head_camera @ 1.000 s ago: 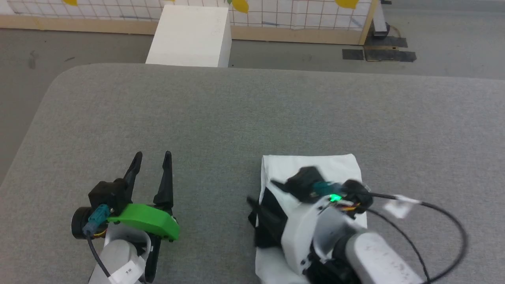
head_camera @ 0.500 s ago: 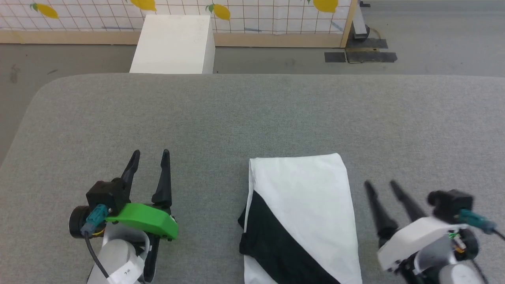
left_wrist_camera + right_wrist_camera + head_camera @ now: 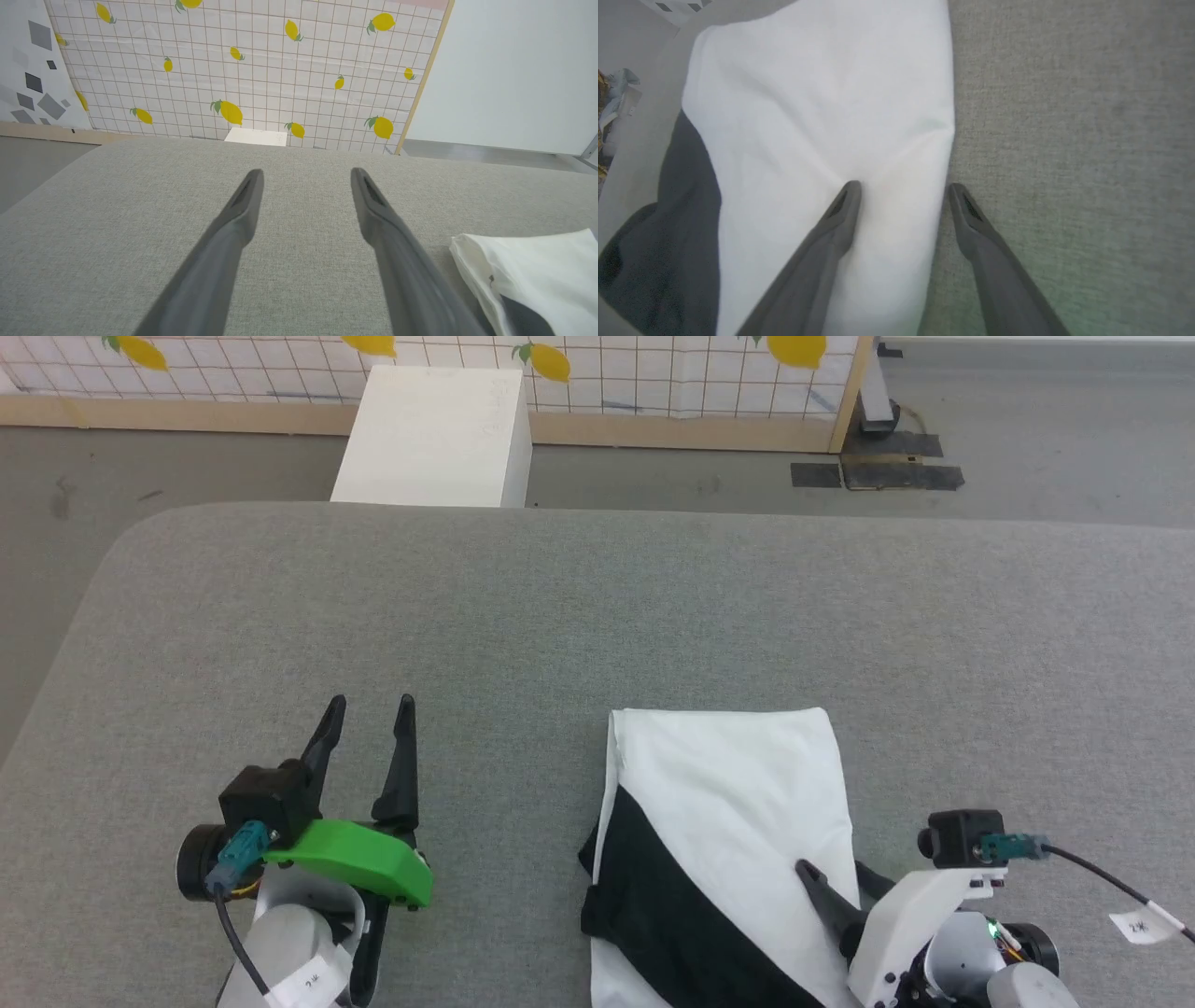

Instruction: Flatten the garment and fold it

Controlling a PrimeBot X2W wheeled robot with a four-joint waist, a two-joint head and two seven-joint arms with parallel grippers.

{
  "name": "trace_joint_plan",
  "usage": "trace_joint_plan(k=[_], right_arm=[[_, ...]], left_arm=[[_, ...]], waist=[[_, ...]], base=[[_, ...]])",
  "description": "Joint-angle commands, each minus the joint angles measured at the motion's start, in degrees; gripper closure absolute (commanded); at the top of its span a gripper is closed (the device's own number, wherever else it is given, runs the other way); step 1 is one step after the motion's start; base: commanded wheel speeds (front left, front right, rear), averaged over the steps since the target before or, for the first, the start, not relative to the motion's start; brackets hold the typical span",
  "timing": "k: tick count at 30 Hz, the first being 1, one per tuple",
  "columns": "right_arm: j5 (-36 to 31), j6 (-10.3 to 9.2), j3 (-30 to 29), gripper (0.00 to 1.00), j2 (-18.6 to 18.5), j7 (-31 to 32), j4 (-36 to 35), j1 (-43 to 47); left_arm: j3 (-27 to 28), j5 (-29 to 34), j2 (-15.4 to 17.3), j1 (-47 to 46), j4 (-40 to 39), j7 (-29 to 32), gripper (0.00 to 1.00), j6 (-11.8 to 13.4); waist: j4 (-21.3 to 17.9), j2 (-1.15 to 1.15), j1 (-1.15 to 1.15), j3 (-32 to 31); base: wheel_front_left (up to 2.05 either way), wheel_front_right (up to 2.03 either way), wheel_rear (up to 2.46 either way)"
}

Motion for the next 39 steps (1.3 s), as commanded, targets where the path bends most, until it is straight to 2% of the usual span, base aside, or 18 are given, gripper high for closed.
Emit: trace_joint_plan(k=[1,3,4,5,9,13,15,17,22,23,26,30,33,39], right_arm=[[-0.70,-0.09,0.25,0.26,-0.04,2.00,0.90,-0.02],[-1.26,-0.09,0.30,0.73,-0.04,4.04,0.58,0.31],[-1.78,-0.09,0.21,0.83,-0.04,4.52,0.14,0.38],[-2.53,-0.09,0.02,1.00,-0.04,4.97,-0.51,0.43],[-9.42,-0.09,-0.01,1.00,-0.04,5.94,-3.97,-0.84],[-20.66,-0.09,3.58,1.00,-0.53,8.87,-7.08,-4.69],[-24.74,-0.09,6.71,1.00,-3.74,9.91,-7.78,-7.32],[-27.06,-0.09,9.95,1.00,-8.64,11.17,-8.04,-9.93],[-28.76,-0.09,14.58,1.00,-21.82,12.78,-8.24,-16.57],[-28.64,-0.09,14.74,1.00,-23.53,12.96,-8.18,-17.61],[-28.11,-0.09,12.85,1.00,-27.13,12.42,-7.89,-20.93],[-29.07,-0.09,9.03,1.00,-29.49,10.22,-6.06,-24.20],[-30.37,-0.09,5.90,1.00,-30.06,8.91,-3.85,-25.67],[-34.81,-0.09,-1.98,1.00,-28.85,4.31,0.50,-29.34]], left_arm=[[-0.05,0.20,-0.24,0.48,0.23,-0.27,0.00,-0.40],[-0.01,0.18,-0.23,0.74,0.27,-0.27,0.00,-0.40],[0.06,0.19,-0.21,0.89,0.28,-0.27,0.00,-0.40],[0.19,0.17,-0.19,1.10,0.23,-0.27,0.00,-0.40],[0.99,0.26,-0.15,1.87,-0.71,-0.27,0.00,-0.39],[2.18,0.59,0.00,2.27,-2.49,-0.27,0.00,-0.32],[2.62,0.73,-0.08,2.17,-3.44,-0.27,0.00,-0.31],[2.96,0.88,-0.20,1.87,-4.35,-0.27,0.00,-0.30],[3.33,1.55,-0.39,0.20,-6.84,-0.27,0.00,-0.32],[3.44,1.65,-0.34,-0.22,-7.28,-0.27,0.00,-0.33],[3.63,2.32,0.46,-1.96,-8.54,-0.27,0.00,-0.34],[3.88,3.16,2.47,-4.27,-9.98,-0.27,0.00,-0.36],[4.00,3.63,4.15,-5.47,-10.90,-0.27,0.00,-0.37],[4.46,4.04,7.18,-7.15,-13.17,1.31,0.00,-0.37]], waist=[[0.09,0.00,0.00,-0.32],[-0.06,0.00,0.00,-0.60],[-0.20,0.00,0.00,-0.72],[-0.45,0.00,0.00,-0.87],[-2.27,0.00,0.00,-0.77],[-5.53,0.00,0.00,0.65],[-7.35,0.00,0.00,1.68],[-9.24,0.00,0.00,2.98],[-14.47,0.00,0.00,7.50],[-15.44,0.00,0.00,8.49],[-18.68,0.00,0.00,12.01],[-22.14,0.00,0.00,16.33],[-23.99,0.00,0.00,19.00],[-25.72,0.00,0.00,23.52]], base=[[0.00,0.00,0.00],[0.00,0.00,0.00],[0.00,0.00,0.00],[0.00,0.00,0.00],[0.00,0.00,0.00],[0.00,0.00,0.00],[0.00,0.00,0.00],[0.00,0.00,0.00],[0.00,0.00,0.00],[0.00,0.00,0.00],[0.00,0.00,0.00],[0.00,0.00,0.00],[0.00,0.00,0.00],[0.00,0.00,0.00]])
